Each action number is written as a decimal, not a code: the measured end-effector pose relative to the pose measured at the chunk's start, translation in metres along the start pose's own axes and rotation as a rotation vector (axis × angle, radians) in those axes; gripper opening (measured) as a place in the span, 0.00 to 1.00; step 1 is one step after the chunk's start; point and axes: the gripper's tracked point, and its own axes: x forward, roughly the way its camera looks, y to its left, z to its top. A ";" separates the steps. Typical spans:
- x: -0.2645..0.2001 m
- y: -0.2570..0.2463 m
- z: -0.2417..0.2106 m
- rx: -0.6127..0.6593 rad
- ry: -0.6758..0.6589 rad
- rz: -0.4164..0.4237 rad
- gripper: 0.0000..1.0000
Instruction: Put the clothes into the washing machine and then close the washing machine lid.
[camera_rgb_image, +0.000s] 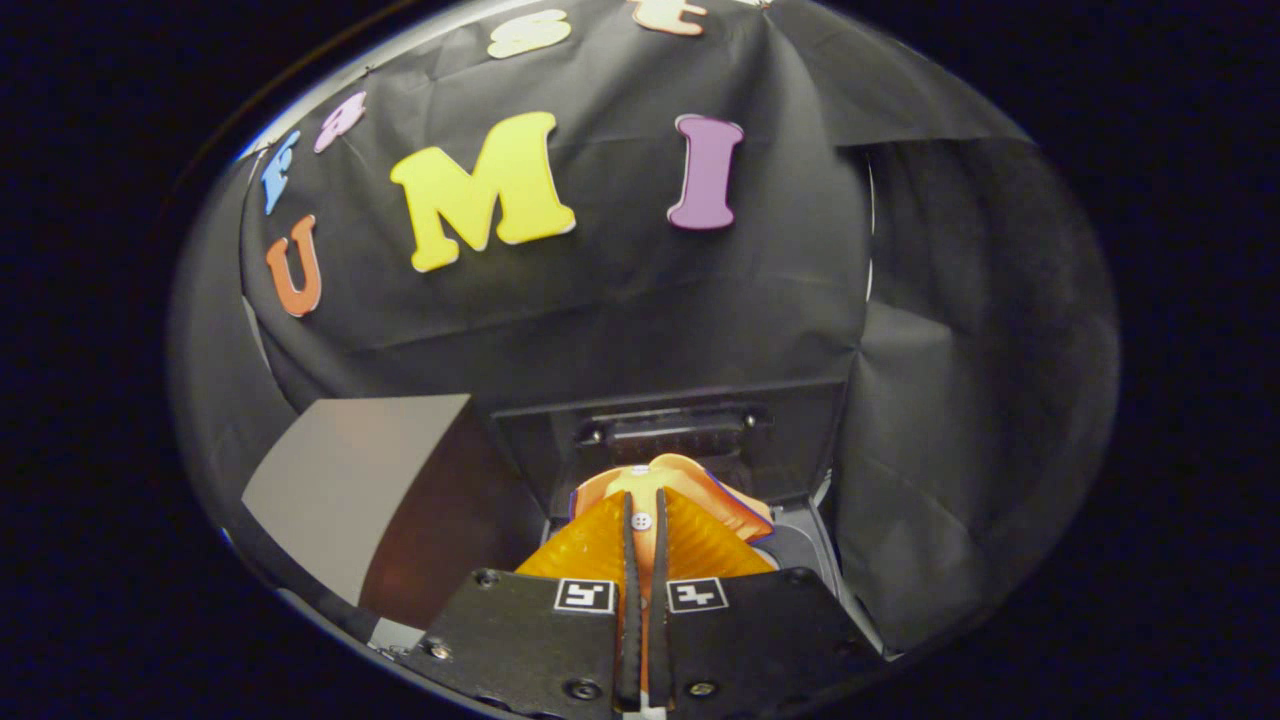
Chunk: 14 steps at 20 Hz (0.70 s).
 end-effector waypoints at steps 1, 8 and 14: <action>0.009 -0.006 -0.009 0.004 0.026 -0.011 0.06; 0.067 -0.024 -0.065 0.031 0.200 -0.049 0.06; 0.090 -0.034 -0.115 0.044 0.338 -0.086 0.06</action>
